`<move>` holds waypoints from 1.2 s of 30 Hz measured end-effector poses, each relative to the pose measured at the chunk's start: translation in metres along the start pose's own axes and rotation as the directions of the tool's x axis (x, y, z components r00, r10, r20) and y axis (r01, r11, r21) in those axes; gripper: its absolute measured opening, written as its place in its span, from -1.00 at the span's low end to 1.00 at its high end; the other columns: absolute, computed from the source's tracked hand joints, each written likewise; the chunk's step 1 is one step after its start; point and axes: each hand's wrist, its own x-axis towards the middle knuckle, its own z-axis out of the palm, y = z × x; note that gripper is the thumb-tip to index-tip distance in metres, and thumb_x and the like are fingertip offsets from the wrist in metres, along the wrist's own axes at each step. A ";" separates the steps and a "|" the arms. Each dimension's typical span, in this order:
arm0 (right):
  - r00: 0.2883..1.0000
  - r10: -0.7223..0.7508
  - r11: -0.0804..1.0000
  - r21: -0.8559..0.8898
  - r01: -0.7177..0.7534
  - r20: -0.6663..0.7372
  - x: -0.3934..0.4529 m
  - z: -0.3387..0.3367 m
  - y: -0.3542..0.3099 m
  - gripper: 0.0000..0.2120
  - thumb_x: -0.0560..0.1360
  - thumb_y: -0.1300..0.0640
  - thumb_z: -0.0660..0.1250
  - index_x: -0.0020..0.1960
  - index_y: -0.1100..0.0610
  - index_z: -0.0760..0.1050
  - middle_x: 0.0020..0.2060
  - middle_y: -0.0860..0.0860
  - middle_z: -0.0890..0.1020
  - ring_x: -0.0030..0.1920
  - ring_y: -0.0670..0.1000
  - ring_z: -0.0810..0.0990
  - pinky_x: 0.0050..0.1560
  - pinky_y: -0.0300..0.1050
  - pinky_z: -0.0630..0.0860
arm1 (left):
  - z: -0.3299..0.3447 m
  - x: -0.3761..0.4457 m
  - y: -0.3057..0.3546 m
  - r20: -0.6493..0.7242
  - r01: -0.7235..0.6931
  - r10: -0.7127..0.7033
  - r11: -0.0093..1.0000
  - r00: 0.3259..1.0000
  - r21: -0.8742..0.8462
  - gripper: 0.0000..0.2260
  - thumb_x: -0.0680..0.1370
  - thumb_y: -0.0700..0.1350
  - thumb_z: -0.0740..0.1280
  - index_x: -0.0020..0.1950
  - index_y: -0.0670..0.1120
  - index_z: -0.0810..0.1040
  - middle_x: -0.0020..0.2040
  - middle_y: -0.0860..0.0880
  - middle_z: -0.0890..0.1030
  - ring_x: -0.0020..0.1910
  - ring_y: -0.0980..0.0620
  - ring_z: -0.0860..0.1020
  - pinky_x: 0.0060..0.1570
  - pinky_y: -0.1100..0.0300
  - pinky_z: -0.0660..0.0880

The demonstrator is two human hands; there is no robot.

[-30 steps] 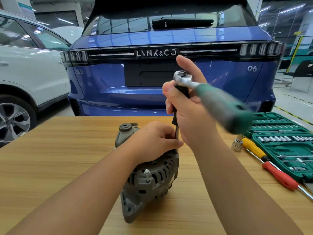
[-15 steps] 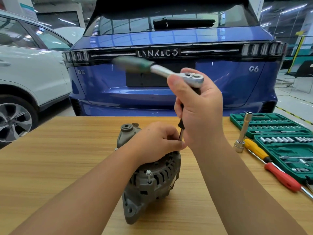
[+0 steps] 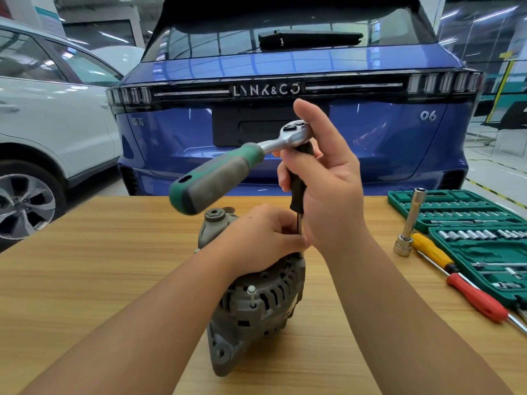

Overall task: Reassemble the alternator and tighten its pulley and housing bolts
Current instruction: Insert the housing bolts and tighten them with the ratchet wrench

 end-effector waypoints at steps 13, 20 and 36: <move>0.961 0.231 0.970 -0.033 -0.239 -0.155 0.007 -0.010 -0.018 -0.91 0.56 0.12 0.41 0.03 0.11 0.55 -0.43 -0.05 0.48 -0.44 -0.08 0.39 -0.39 -0.22 0.40 | 0.001 0.003 0.000 0.010 0.016 -0.017 0.998 1.000 0.058 -0.83 0.57 0.21 0.37 -0.09 0.15 0.62 -0.14 0.12 0.65 -0.15 0.17 0.62 -0.06 0.08 0.62; 0.999 -0.023 1.000 -0.016 0.023 -0.026 0.003 0.001 -0.005 -0.58 0.56 0.43 0.30 0.26 -0.01 0.49 -0.31 -0.10 0.52 -0.36 -0.08 0.42 -0.32 -0.24 0.46 | 0.003 0.005 -0.008 0.004 -0.007 0.007 1.000 1.000 0.005 -0.79 0.53 0.20 0.37 -0.08 0.09 0.65 -0.15 0.09 0.68 -0.16 0.13 0.64 -0.06 -0.03 0.62; 0.966 0.169 0.983 -0.030 -0.179 -0.194 0.004 -0.001 -0.013 -0.87 0.50 0.10 0.47 -0.22 0.06 0.61 -0.43 -0.04 0.42 -0.44 -0.06 0.32 -0.45 -0.23 0.31 | 0.002 0.004 -0.004 0.012 0.012 -0.012 0.999 1.000 0.048 -0.84 0.56 0.21 0.38 -0.01 0.16 0.64 -0.10 0.14 0.67 -0.11 0.19 0.63 -0.03 0.07 0.61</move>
